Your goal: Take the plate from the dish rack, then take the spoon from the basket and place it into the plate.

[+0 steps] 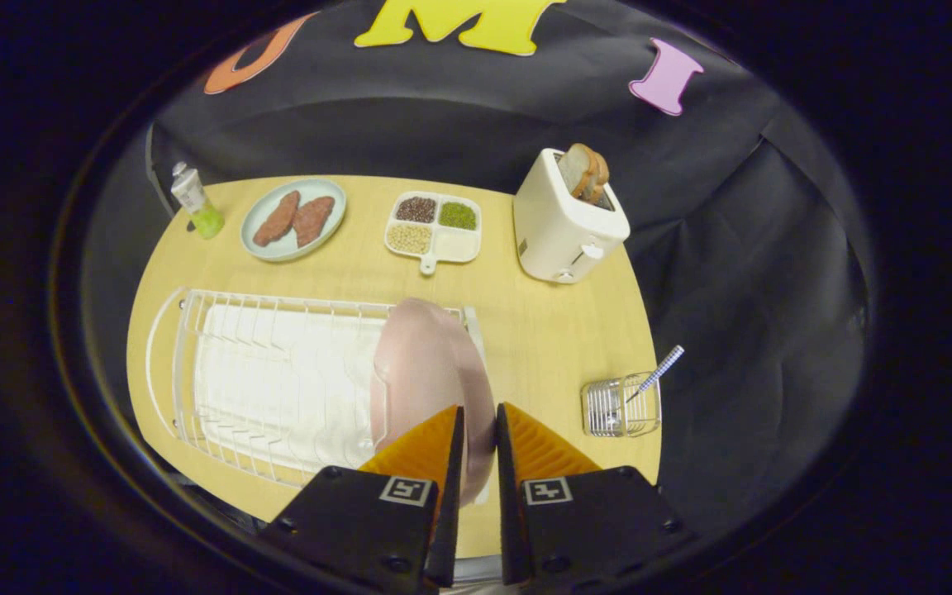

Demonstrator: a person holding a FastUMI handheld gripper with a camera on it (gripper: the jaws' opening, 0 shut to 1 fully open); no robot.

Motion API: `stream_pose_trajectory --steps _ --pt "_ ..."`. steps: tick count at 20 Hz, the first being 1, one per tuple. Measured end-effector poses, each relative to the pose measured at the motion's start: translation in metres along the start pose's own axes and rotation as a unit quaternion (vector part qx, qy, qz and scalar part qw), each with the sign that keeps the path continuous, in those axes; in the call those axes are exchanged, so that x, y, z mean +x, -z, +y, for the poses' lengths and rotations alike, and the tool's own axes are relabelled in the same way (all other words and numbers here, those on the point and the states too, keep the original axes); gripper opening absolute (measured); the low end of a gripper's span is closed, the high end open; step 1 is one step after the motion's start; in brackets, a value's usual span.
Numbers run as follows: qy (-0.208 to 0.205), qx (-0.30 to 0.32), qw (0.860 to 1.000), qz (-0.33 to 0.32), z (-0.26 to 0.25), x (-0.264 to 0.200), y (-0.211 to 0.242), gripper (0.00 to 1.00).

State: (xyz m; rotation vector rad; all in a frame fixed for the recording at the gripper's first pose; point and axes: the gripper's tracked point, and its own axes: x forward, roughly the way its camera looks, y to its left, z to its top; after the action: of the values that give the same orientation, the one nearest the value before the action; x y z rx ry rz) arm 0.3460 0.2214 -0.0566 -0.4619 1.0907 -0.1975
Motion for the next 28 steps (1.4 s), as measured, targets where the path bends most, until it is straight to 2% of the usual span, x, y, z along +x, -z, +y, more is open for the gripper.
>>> stream_pose_trajectory --steps 2,4,10,16,20,25,28 --pt "0.04 0.002 0.999 0.011 -0.008 0.004 0.003 0.24" --pt "0.049 0.008 0.999 0.006 -0.002 0.001 0.001 0.19" --pt "0.09 0.014 0.996 -0.01 0.006 -0.016 0.008 0.14" --pt "0.158 0.032 0.984 -0.08 -0.011 -0.045 0.003 0.13" --pt "0.123 0.022 0.988 -0.09 -0.005 -0.063 0.033 0.13" --pt "0.031 0.028 0.993 -0.111 -0.001 -0.083 0.091 0.13" --pt "-0.01 0.026 0.992 -0.123 0.0 -0.082 0.136 0.13"
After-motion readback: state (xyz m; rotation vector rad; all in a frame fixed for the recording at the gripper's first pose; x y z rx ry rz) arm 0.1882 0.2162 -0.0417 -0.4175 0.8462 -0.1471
